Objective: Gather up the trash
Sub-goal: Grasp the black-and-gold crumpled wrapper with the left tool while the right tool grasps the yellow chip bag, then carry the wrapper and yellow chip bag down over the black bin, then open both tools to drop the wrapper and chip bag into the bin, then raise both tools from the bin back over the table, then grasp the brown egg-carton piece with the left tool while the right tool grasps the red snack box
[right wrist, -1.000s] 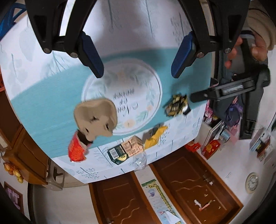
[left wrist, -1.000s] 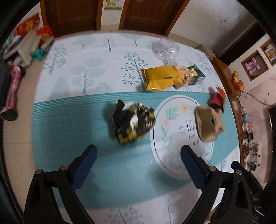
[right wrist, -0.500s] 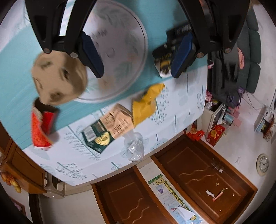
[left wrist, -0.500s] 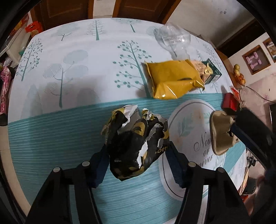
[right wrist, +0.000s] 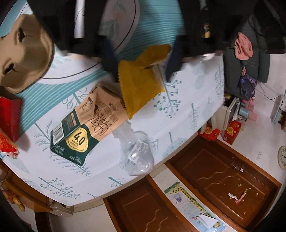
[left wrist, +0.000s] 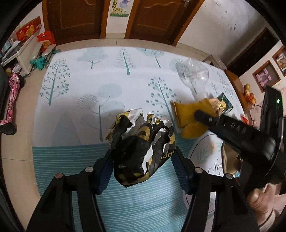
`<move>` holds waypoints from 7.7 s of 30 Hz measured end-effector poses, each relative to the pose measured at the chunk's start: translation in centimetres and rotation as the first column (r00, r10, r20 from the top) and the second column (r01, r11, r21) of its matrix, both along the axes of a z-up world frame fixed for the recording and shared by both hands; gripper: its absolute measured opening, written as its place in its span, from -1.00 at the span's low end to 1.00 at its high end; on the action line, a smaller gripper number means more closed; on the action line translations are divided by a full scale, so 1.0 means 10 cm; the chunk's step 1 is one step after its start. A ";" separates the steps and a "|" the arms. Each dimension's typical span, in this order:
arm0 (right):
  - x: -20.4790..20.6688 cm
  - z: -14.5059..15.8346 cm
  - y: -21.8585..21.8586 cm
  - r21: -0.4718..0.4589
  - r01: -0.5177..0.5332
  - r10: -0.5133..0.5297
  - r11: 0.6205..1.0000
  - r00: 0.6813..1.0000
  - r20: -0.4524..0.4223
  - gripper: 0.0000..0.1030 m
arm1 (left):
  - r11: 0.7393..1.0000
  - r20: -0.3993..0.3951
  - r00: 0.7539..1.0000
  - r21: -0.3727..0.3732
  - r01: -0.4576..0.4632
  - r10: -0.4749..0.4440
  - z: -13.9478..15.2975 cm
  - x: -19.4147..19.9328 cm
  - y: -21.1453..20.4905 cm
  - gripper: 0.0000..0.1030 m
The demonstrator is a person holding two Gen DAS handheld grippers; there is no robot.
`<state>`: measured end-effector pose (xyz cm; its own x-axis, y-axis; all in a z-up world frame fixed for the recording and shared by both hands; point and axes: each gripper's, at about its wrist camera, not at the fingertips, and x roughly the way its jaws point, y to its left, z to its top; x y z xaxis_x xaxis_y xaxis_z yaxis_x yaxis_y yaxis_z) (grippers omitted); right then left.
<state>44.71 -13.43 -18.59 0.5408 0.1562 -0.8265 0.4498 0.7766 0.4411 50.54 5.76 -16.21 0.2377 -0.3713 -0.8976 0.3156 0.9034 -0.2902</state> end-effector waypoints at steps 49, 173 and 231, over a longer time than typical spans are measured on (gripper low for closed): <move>-5.74 0.49 -0.70 -0.036 -0.221 0.224 0.975 0.969 0.100 -0.80 | 0.971 -0.030 0.973 0.068 0.230 -0.228 0.44 -5.13 -1.28 0.18; -5.54 0.93 -0.41 -0.137 -0.139 0.159 0.981 0.976 0.148 0.04 | 0.994 0.215 0.973 0.088 0.070 -0.088 1.11 -4.86 -0.61 0.84; -2.23 0.41 -1.71 -0.129 0.161 -0.154 0.978 0.986 0.061 0.04 | 0.986 -0.164 0.979 0.091 0.140 -0.124 -0.30 -0.89 -2.56 0.49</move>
<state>22.40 -30.58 -14.47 0.5914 -0.0441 -0.8052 0.5510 0.7512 0.3636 41.60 -19.85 -19.25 0.0459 -0.2949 -0.9544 0.3916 0.8843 -0.2544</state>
